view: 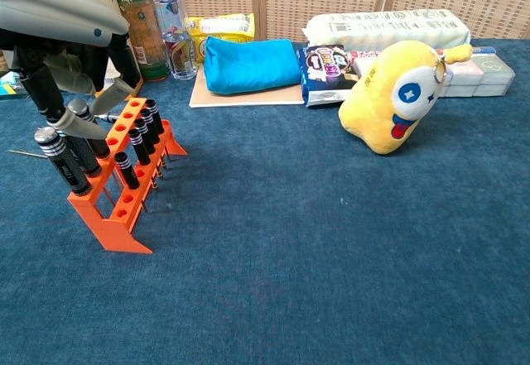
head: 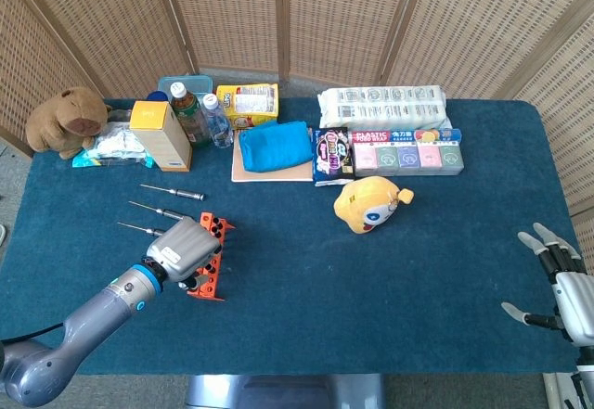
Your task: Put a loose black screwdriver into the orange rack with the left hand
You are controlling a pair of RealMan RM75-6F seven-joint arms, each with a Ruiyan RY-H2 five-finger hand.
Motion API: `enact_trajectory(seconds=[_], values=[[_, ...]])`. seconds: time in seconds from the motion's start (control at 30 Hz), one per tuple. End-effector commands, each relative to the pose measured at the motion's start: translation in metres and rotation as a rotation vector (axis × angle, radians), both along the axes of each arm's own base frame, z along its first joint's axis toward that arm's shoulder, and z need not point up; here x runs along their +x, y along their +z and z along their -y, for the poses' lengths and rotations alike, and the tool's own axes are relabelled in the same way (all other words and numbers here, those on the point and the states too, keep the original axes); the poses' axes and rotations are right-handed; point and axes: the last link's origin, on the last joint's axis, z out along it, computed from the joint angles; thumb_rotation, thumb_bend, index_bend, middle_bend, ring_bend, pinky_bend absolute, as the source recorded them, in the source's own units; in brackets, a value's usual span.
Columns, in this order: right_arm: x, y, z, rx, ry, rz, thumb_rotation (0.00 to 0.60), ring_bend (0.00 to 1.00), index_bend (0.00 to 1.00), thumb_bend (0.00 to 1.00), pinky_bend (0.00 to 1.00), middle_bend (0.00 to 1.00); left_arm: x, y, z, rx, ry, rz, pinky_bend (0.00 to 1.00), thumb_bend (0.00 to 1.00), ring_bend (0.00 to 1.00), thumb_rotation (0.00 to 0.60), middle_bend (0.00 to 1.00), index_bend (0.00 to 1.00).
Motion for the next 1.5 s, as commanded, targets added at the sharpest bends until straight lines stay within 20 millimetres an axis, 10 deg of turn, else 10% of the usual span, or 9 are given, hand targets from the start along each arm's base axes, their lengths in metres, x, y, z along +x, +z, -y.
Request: enact_trajectory(seconds=[0.03,0.67,0.87,1.07,1.5], values=[[0.0,0.0,0.0,-0.001,-0.001,0.0,0.6,0.0,0.12,0.01,0.0,0.0,-0.001,0.001,-0.002,0.009,0.004,-0.001,0.98,0.28,0.89,0.416,0.91,0.63],[0.0,0.001,0.0,-0.001,-0.001,0.002,0.6,0.0,0.12,0.01,0.0,0.0,0.011,0.022,-0.01,0.092,-0.011,0.102,0.98,0.29,0.89,0.43,0.9,0.63],[0.001,0.0,-0.001,0.002,0.003,0.003,0.6,0.0,0.12,0.01,0.0,0.0,0.012,0.042,-0.01,0.17,-0.024,0.17,0.8,0.29,0.55,0.428,0.51,0.34],[0.003,0.0,-0.003,0.008,0.016,0.008,0.6,0.0,0.12,0.01,0.0,0.0,-0.029,0.084,0.002,0.323,0.072,0.212,0.42,0.26,0.07,0.426,0.04,0.0],[0.006,-0.002,-0.006,0.011,0.036,0.011,0.6,0.0,0.12,0.01,0.0,0.0,-0.151,0.146,0.069,0.623,0.21,0.269,0.18,0.13,0.0,0.599,0.0,0.0]])
